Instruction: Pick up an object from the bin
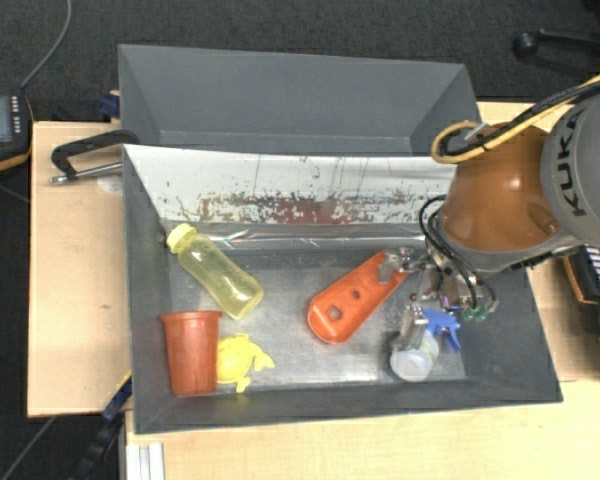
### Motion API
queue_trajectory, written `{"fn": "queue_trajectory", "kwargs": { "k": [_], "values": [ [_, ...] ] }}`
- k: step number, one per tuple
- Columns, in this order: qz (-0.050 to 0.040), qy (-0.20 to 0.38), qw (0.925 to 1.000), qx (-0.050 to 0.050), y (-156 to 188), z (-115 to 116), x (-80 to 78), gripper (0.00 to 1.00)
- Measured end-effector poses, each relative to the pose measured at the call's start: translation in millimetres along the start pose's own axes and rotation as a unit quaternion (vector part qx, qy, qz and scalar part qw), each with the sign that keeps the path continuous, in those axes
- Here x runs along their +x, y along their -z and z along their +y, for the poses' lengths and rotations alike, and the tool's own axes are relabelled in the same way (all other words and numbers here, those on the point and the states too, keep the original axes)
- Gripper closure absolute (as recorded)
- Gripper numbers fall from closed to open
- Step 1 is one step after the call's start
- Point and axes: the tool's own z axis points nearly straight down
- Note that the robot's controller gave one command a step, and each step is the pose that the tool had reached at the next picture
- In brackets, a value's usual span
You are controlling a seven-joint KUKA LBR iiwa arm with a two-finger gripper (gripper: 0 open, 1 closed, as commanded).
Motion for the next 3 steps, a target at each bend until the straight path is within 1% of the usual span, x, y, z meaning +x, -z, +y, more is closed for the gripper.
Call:
{"fn": "queue_trajectory", "kwargs": {
  "k": [1, 2, 3],
  "values": [
    [-0.0035, 0.001, 1.0, 0.0, 4.4, 0.1, -1.2, 0.0],
    [-0.0072, -0.019, 0.9998, 0.0, -30.4, 21.7, -26.0, 0.0],
    [-0.0065, -0.01, 0.9999, 0.0, -48.8, 25.4, -43.0, 1.0]
  ]
}}
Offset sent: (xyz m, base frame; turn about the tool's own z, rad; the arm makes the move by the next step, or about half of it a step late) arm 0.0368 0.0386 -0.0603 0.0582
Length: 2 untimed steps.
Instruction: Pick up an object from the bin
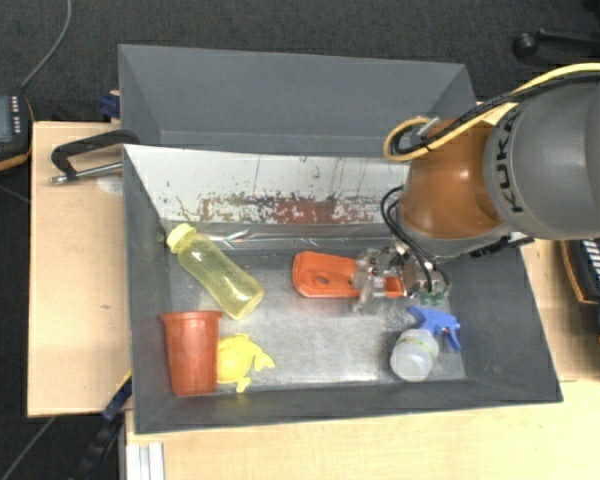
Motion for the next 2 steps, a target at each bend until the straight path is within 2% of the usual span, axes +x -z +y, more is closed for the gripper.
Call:
{"fn": "queue_trajectory", "kwargs": {
  "k": [1, 2],
  "values": [
    [0.0, 0.0, 1.0, 0.0, 0.0, 0.1, 0.0, 1.0],
    [-0.0029, -0.007, 1.0, -0.001, 124.9, 5.2, -5.8, 1.0]
  ]
}}
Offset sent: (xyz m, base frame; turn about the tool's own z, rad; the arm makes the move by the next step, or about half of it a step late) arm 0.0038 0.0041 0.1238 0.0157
